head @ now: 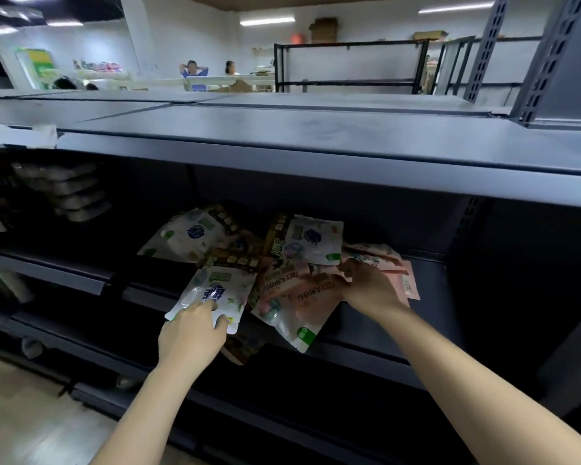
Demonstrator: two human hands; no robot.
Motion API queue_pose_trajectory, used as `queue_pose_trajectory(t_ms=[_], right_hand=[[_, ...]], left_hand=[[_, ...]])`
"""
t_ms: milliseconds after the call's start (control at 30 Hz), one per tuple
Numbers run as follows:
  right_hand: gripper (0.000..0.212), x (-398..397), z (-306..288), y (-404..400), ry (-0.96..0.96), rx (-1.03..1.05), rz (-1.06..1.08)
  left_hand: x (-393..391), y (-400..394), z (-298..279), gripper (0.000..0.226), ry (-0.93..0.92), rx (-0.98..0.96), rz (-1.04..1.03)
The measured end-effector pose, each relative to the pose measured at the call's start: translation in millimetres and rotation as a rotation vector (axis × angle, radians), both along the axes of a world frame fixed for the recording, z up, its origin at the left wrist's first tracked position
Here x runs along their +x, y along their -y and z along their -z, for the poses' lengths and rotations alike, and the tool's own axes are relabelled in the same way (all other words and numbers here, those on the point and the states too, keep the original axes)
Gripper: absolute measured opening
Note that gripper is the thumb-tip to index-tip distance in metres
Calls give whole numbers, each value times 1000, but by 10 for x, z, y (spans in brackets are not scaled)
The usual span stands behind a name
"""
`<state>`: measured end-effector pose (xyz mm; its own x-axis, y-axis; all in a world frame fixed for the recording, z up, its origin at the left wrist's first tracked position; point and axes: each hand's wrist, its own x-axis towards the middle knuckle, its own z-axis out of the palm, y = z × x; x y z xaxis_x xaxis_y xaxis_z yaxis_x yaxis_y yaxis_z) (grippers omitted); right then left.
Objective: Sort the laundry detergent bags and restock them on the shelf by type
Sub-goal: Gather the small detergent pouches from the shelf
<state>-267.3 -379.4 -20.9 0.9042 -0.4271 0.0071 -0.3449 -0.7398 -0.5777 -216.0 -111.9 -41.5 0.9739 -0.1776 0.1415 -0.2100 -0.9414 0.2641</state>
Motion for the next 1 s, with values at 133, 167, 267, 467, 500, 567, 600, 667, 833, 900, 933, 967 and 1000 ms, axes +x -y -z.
queue_pose_trajectory(t_ms=[133, 167, 267, 467, 500, 567, 600, 667, 833, 900, 933, 967, 1000], right_hand=[[34, 296, 90, -25, -51, 9, 113], [36, 379, 119, -25, -62, 11, 141], [44, 584, 220, -34, -63, 47, 229], [55, 818, 306, -100, -13, 152, 506], [56, 851, 324, -103, -17, 165, 532], [57, 887, 318, -132, -18, 150, 566], [55, 899, 311, -142, -6, 119, 573], [43, 916, 269, -151, 62, 72, 567], [26, 834, -89, -269, 504, 188, 544], [26, 759, -294, -347, 693, 163, 553], [26, 724, -374, -367, 775, 137, 557], [26, 688, -447, -378, 844, 110, 557], [26, 654, -498, -367, 887, 75, 559]], left_hand=[[262, -51, 106, 38, -20, -14, -20], [330, -71, 135, 42, -40, -9, -21], [517, -144, 242, 70, -139, 77, -29], [772, -238, 285, 115, -306, 147, -61], [799, -242, 273, 119, -330, 160, -53], [839, -258, 256, 127, -342, 168, -33], [856, -271, 250, 128, -328, 164, -30], [896, -295, 234, 123, -296, 115, -31], [947, -225, 176, 87, -381, -153, 39], [934, -140, 171, 71, -362, -174, 81], [940, -94, 174, 66, -342, -164, 93], [937, -44, 155, 61, -321, -143, 111], [946, 5, 138, 56, -309, -122, 139]])
